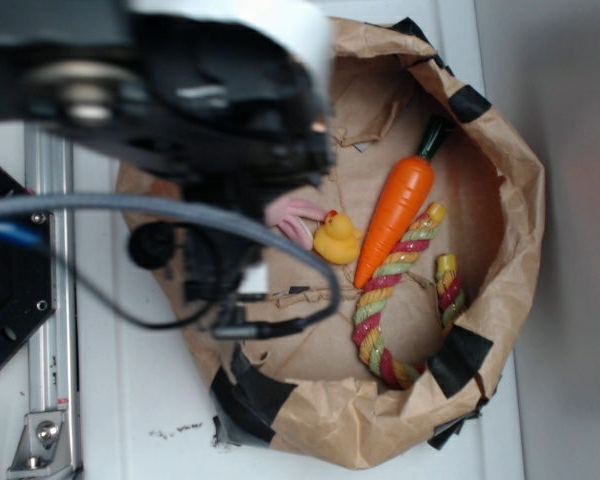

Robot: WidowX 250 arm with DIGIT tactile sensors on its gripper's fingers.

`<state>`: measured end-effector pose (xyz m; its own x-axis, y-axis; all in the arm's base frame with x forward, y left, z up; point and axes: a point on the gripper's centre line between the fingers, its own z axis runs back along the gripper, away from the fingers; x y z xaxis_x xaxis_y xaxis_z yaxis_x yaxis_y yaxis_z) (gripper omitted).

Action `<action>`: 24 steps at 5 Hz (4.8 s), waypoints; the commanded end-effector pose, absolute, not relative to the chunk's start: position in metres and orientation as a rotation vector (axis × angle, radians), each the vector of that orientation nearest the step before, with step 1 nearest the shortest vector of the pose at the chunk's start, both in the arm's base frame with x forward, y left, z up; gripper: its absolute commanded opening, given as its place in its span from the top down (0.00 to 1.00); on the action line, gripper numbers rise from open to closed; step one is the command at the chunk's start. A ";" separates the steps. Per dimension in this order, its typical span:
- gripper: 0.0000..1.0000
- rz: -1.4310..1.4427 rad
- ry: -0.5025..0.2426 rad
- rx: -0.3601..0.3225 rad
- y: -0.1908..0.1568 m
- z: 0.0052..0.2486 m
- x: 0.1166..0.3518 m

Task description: Grab the yellow duck.

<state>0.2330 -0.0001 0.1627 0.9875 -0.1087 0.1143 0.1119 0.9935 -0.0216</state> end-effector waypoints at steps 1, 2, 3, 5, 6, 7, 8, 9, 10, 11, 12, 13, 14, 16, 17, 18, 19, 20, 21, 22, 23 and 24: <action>0.00 -0.069 -0.177 -0.081 0.008 0.151 0.263; 0.00 -0.069 -0.177 -0.081 0.008 0.151 0.263; 0.00 -0.069 -0.177 -0.081 0.008 0.151 0.263; 0.00 -0.069 -0.177 -0.081 0.008 0.151 0.263; 0.00 -0.092 -0.183 -0.040 0.020 0.128 0.271; 0.00 -0.120 -0.157 -0.041 0.023 0.116 0.273; 0.00 -0.126 -0.125 -0.040 0.030 0.107 0.273; 0.00 -0.154 -0.120 -0.013 0.028 0.094 0.274; 0.00 -0.185 -0.114 0.024 0.019 0.079 0.276; 0.00 -0.178 -0.098 0.040 0.020 0.071 0.282; 0.00 -0.178 -0.086 0.033 0.018 0.066 0.288; 0.00 -0.179 -0.083 0.036 0.018 0.064 0.289; 0.00 -0.175 -0.083 0.032 0.017 0.064 0.290; 0.00 -0.174 -0.088 0.039 0.015 0.062 0.291; 0.00 -0.181 -0.045 0.048 0.014 0.044 0.292; 0.00 -0.242 0.010 0.018 -0.003 0.025 0.282; 0.00 -0.316 0.063 -0.071 -0.031 0.020 0.266; 0.00 -0.387 0.082 -0.108 -0.053 0.023 0.247; 0.00 -0.402 0.077 -0.111 -0.058 0.024 0.242; 0.00 -0.397 0.071 -0.099 -0.055 0.021 0.245; 0.00 -0.393 0.041 -0.098 -0.053 0.023 0.251; 0.00 -0.375 -0.019 -0.104 -0.050 0.025 0.268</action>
<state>0.2639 -0.0496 0.0191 0.9380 -0.3466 0.0057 0.3452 0.9323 -0.1080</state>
